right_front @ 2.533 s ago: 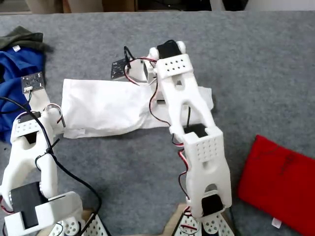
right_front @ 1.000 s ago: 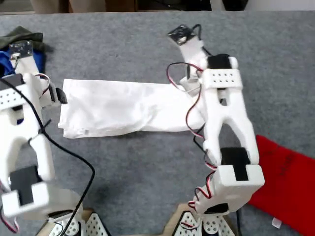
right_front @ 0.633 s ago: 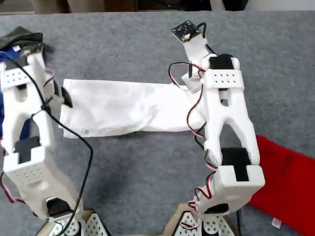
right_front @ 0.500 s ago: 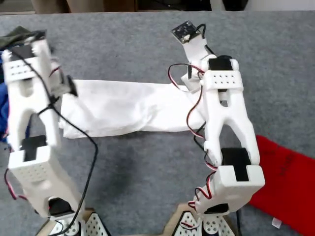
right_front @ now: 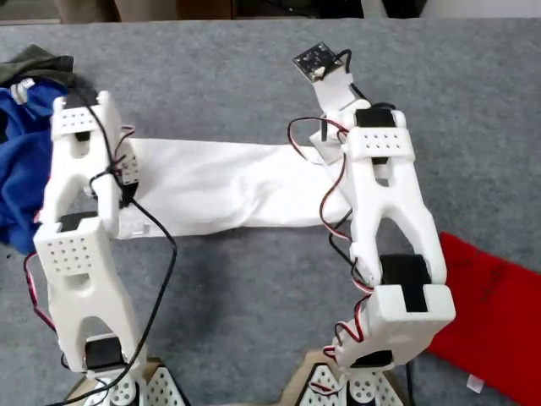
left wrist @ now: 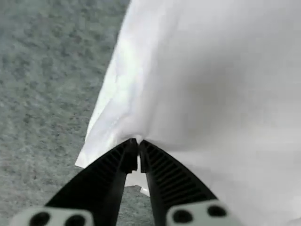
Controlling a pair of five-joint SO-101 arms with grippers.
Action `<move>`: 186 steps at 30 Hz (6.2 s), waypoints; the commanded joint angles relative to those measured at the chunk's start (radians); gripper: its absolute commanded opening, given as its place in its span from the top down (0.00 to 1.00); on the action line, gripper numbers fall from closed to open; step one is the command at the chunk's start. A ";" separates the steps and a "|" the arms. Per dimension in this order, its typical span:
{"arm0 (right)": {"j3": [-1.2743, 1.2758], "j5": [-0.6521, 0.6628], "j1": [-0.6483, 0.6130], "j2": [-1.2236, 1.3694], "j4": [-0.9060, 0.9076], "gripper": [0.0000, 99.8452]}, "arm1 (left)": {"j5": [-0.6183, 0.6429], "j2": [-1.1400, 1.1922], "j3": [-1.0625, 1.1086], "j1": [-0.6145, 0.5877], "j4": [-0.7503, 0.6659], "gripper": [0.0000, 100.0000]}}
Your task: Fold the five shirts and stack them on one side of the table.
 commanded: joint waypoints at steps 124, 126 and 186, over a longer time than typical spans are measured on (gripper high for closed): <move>-0.168 0.181 0.587 -0.318 0.023 0.99 | 0.124 -0.134 -0.328 0.835 -0.354 0.78; -0.174 0.181 0.576 -0.318 0.040 0.99 | 0.138 -0.150 -0.423 0.781 -0.264 0.78; -0.849 0.160 -0.036 0.535 0.824 0.99 | -0.069 -0.596 0.902 0.212 -0.954 0.98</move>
